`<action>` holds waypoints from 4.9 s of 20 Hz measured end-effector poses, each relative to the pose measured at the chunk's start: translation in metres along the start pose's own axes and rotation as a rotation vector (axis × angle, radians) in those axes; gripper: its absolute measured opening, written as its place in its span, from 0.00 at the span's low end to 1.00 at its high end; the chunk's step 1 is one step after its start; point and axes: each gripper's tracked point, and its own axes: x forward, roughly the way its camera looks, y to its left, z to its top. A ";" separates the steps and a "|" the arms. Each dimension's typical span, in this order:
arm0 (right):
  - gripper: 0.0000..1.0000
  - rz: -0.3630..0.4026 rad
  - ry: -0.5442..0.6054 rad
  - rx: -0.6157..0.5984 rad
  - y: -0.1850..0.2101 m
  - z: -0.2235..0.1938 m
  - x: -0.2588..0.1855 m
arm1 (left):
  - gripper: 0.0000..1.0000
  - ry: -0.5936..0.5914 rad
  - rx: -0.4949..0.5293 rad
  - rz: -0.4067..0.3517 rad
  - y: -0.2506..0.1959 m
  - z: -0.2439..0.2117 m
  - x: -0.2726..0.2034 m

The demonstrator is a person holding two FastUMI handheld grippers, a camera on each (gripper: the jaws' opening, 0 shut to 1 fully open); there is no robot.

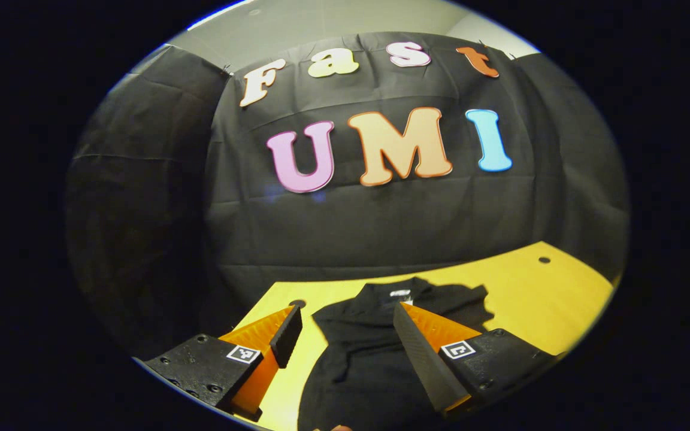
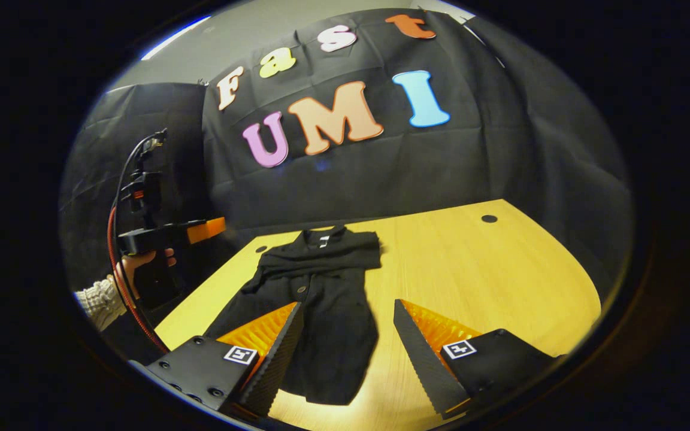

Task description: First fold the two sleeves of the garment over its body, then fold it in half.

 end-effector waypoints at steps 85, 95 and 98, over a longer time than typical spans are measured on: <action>0.06 -0.118 -0.027 -0.193 0.033 0.195 0.273 | 0.00 0.102 -0.250 -0.102 0.026 0.015 0.183; 0.06 -0.139 0.065 -0.127 -0.013 0.162 0.359 | 0.00 0.177 -0.189 -0.036 0.001 -0.049 0.259; 0.11 -0.148 0.067 -0.126 -0.018 0.157 0.369 | 0.00 0.199 -0.204 0.003 0.002 -0.065 0.265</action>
